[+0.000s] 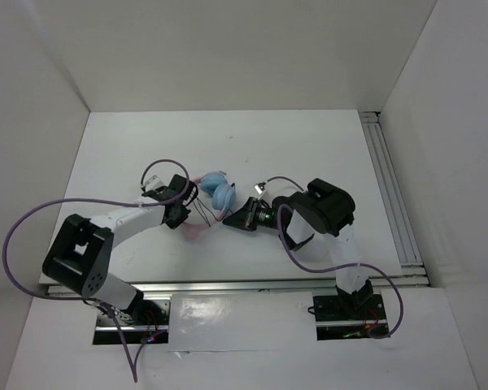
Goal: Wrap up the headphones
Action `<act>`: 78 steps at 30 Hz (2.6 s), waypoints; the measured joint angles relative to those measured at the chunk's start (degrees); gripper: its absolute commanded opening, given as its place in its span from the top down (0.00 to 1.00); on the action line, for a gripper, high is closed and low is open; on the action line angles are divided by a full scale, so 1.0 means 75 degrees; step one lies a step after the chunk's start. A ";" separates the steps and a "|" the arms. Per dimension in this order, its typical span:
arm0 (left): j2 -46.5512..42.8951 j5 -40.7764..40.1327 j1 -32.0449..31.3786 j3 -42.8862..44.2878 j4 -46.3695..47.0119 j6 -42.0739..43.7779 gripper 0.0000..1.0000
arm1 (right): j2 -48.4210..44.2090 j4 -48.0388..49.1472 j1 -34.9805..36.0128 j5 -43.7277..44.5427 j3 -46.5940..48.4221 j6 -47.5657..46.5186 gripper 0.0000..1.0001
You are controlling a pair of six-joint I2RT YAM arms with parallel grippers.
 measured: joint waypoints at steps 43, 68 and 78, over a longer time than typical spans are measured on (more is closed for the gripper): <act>0.3348 0.0956 -0.0950 0.3462 0.0877 0.1591 0.22 | -0.9320 -1.1229 0.3751 0.8105 -0.0606 -0.2573 0.00; -0.4497 -0.0705 -0.1355 0.3308 -0.2751 0.2996 0.00 | -0.9279 -1.6180 0.3861 1.0040 0.3445 -0.4494 0.00; -0.7659 -0.1227 -0.1355 0.3430 -0.5592 0.3182 0.00 | -1.0806 -1.7672 0.3902 1.0381 0.3885 -0.4593 0.00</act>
